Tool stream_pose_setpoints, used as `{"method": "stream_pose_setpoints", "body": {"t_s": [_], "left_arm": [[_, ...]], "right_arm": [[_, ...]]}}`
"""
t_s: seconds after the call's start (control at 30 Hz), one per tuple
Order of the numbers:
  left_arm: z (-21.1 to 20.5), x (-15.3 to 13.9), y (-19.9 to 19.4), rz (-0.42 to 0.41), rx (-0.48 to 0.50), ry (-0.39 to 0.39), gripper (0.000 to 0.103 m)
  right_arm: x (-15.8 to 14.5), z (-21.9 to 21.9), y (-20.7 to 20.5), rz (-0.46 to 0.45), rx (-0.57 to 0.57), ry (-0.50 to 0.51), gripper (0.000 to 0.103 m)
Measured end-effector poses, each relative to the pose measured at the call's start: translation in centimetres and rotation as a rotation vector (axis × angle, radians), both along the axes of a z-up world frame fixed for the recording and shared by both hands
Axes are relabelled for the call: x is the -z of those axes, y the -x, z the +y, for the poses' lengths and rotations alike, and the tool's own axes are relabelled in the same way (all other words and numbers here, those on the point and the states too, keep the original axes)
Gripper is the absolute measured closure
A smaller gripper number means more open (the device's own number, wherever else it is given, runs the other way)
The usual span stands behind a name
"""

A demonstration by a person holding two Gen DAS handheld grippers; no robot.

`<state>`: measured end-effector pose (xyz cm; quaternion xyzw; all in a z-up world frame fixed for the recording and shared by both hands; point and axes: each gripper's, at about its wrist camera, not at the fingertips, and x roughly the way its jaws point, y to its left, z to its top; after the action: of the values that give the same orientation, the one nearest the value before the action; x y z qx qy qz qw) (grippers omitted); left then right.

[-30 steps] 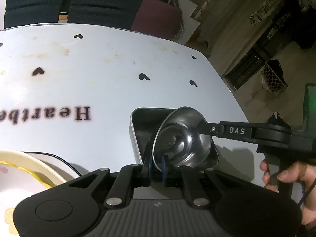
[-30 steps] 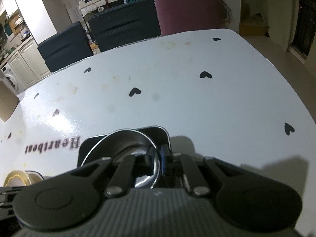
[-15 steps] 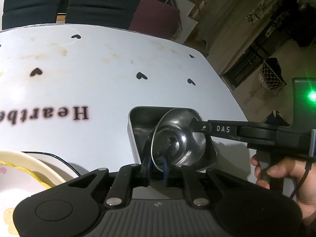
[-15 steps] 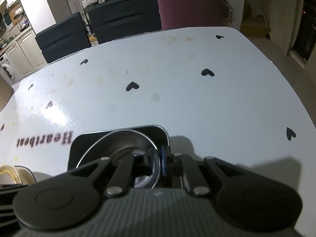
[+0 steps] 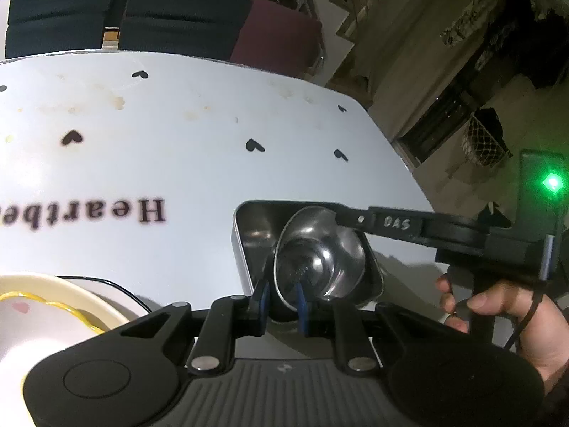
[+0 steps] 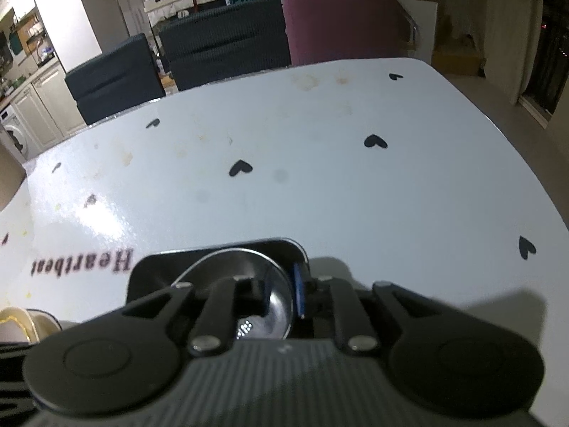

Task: Organize plates and bowls
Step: 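Lower the steel bowl into the steel tray and open both grippers, then close both grippers on opposite rims of the nested steel trays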

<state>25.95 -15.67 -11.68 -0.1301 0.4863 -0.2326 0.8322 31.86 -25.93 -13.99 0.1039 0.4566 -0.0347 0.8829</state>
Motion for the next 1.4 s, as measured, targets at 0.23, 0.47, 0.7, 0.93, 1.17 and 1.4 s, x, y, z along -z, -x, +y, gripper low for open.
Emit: {"method": "stream_pose_setpoints", "body": {"t_s": [0.23,0.47,0.7,0.93,1.17,1.4], "left_arm": [[0.8,-1.3,-0.5,-0.049,-0.031,0.003,0.076],[1.4,-0.7,-2.0,-0.043,-0.081,-0.035,0.053],[1.2,0.4,-2.6,-0.027,-0.081,-0.063,0.050],[1.3,1.0,-3.0,-0.016,-0.086,-0.075,0.050],[1.1,1.2,-3.2,-0.011,-0.084,-0.080,0.050],[0.7,1.8,-3.2,-0.005,-0.073,-0.099,0.050]], "right_arm": [[-2.1,-2.2,1.8,-0.148,0.064,-0.067,0.043],[-1.7,-4.6,3.2,-0.040,0.062,-0.039,0.023],[-1.0,-5.6,3.7,0.030,0.031,-0.029,0.043],[0.1,-3.7,3.0,0.095,-0.014,0.006,0.049],[-1.0,-4.2,3.7,0.046,-0.011,-0.028,0.046],[-0.1,-3.9,3.2,0.095,-0.042,-0.012,0.045]]}}
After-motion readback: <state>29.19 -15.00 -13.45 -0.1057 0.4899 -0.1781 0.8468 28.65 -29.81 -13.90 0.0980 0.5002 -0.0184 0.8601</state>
